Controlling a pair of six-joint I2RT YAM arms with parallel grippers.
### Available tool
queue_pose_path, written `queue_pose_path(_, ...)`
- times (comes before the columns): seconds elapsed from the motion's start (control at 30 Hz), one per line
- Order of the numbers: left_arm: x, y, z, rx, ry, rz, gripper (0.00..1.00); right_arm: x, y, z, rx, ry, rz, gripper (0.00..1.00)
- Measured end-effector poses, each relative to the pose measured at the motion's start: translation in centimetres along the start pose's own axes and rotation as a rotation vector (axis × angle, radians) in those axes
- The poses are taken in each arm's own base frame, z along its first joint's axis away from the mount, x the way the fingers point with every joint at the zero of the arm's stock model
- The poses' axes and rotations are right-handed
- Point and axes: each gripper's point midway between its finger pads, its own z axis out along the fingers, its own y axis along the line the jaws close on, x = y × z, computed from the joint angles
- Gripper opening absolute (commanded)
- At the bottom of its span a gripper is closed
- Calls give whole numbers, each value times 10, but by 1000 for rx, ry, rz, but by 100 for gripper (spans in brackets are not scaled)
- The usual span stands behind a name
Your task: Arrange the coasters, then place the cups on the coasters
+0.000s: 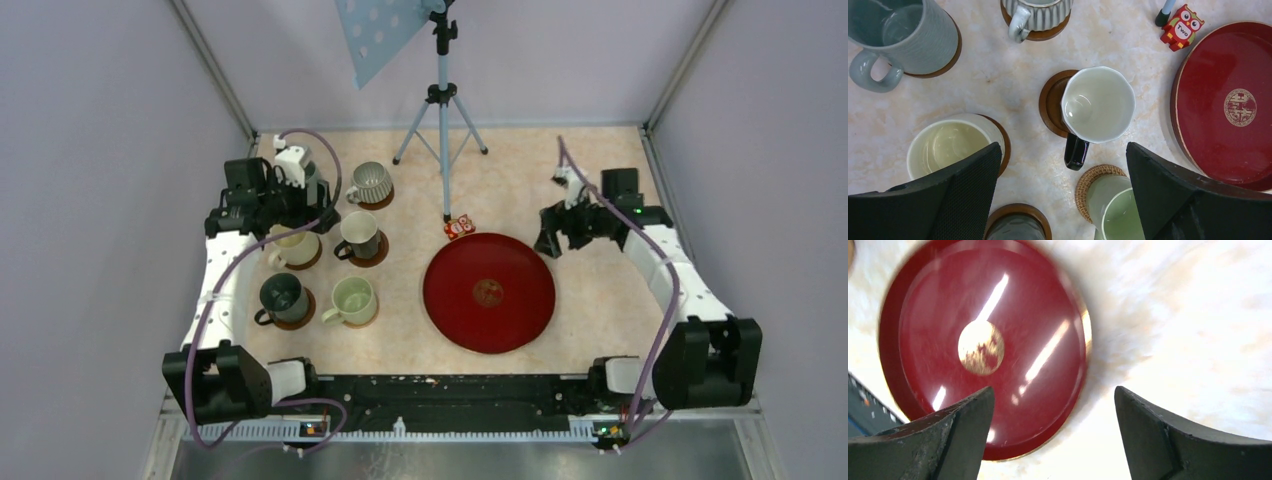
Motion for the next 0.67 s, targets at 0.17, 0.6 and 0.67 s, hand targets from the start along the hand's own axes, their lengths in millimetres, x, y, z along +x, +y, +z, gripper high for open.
queue_pose_path(0.17, -14, 8, -9, -25, -33, -4, 99, -65, -53, -66, 144, -289, 80, 88)
queue_pose_path(0.6, -18, 71, -19, -149, -62, -97, 99, -61, -95, -88, 235, -392, 199, 88)
queue_pose_path(0.67, -15, 77, -17, -156, -53, -107, 99, -56, -95, -85, 232, -384, 213, 88)
